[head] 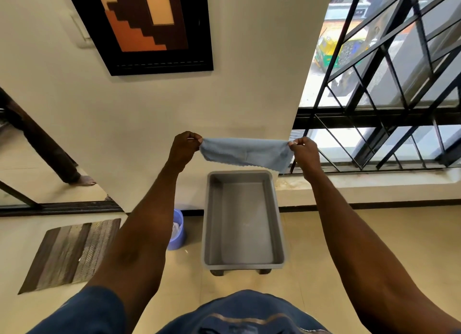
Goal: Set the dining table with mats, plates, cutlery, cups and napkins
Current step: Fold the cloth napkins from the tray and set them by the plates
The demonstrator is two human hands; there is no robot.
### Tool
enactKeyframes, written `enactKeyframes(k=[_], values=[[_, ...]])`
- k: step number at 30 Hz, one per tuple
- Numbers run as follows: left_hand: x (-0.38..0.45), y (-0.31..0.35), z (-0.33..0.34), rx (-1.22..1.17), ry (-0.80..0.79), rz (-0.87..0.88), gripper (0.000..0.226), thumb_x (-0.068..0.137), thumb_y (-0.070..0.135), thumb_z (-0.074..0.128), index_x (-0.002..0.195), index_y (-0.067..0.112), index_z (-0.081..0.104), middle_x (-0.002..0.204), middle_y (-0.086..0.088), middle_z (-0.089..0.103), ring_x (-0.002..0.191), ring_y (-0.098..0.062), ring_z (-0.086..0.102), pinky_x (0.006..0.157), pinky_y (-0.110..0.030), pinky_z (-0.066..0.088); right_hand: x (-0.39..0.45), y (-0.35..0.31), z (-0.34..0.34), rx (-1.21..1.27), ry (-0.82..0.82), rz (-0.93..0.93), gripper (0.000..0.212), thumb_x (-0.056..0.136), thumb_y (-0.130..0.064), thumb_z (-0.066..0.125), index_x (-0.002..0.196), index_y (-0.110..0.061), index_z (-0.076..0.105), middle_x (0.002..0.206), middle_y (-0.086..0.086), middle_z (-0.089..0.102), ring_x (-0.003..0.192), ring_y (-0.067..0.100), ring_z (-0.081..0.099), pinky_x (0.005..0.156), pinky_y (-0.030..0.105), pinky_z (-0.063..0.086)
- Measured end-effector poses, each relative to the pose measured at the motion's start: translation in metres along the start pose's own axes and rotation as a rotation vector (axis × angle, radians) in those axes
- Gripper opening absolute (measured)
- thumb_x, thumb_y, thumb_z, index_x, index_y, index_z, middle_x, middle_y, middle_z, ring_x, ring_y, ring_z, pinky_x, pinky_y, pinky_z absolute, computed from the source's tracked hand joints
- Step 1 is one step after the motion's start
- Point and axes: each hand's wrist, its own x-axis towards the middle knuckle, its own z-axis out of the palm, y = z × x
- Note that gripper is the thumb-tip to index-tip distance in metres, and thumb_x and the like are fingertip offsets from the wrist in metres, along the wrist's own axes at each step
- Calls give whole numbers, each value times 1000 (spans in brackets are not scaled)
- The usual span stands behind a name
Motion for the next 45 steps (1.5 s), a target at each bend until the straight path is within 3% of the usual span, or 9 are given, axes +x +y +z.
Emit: enactKeyframes(k=[8, 12, 16, 20, 23, 30, 36, 39, 45], values=[[-1, 3, 3, -260, 50, -144, 13, 88, 12, 69, 97, 12, 59, 82, -9, 60, 64, -18, 54, 57, -27, 48, 8, 5, 8, 58, 76, -23, 10, 87, -14, 61, 95, -19, 60, 102, 2, 60, 90, 16, 56, 75, 28, 44], [-13, -31, 12, -317, -224, -556, 34, 85, 37, 74, 105, 10, 68, 103, -9, 71, 92, -27, 68, 84, -40, 55, 3, 18, 20, 218, 15, 179, 19, 87, 0, 58, 83, -15, 68, 88, 3, 64, 83, 16, 57, 74, 28, 46], [-54, -68, 32, -296, -390, -737, 17, 88, 5, 68, 103, -2, 66, 97, -16, 70, 83, -26, 69, 77, -38, 58, -11, 50, 26, 291, -90, 474, 8, 86, -3, 65, 79, -6, 63, 75, 11, 54, 62, 18, 48, 55, 29, 38], [-67, -73, 39, -329, -263, -677, 41, 81, -8, 70, 117, 5, 57, 94, -14, 67, 84, -26, 65, 92, -44, 54, -19, 68, 23, 235, -176, 509, 23, 77, 6, 70, 96, -6, 62, 80, 12, 58, 65, 21, 53, 62, 32, 42], [-67, -73, 36, -403, -220, -661, 53, 76, -11, 73, 124, 3, 56, 108, -17, 69, 95, -29, 68, 81, -40, 58, -21, 71, 21, 246, -189, 495, 49, 75, 12, 67, 116, -12, 55, 86, 12, 58, 72, 23, 52, 61, 32, 40], [-65, -64, 38, -452, -170, -655, 33, 85, 9, 72, 115, -1, 63, 103, -14, 68, 88, -27, 66, 72, -34, 54, -21, 85, 27, 216, -128, 466, 45, 76, 4, 71, 117, -6, 58, 107, 18, 63, 89, 29, 59, 72, 38, 49], [-56, -68, 44, -79, 6, -414, 36, 73, 24, 83, 103, 9, 72, 100, -10, 68, 99, -23, 63, 85, -34, 50, -24, 93, 30, 12, -4, 217, 33, 79, -5, 70, 108, -21, 68, 118, 7, 64, 101, 27, 63, 88, 45, 56], [-58, -58, 42, 132, 37, -239, 46, 86, 17, 72, 131, 18, 62, 89, -7, 70, 85, -15, 63, 91, -20, 45, -26, 89, 26, 44, -28, 210, 18, 82, -4, 64, 85, -18, 74, 98, 9, 72, 94, 28, 66, 85, 42, 56], [-51, -44, 44, 191, 79, -167, 23, 93, 18, 63, 110, 9, 74, 114, -8, 71, 109, -21, 63, 87, -22, 44, -22, 79, 24, -6, -240, 169, 44, 71, 4, 64, 111, -13, 68, 111, 10, 65, 102, 27, 61, 94, 41, 53]])
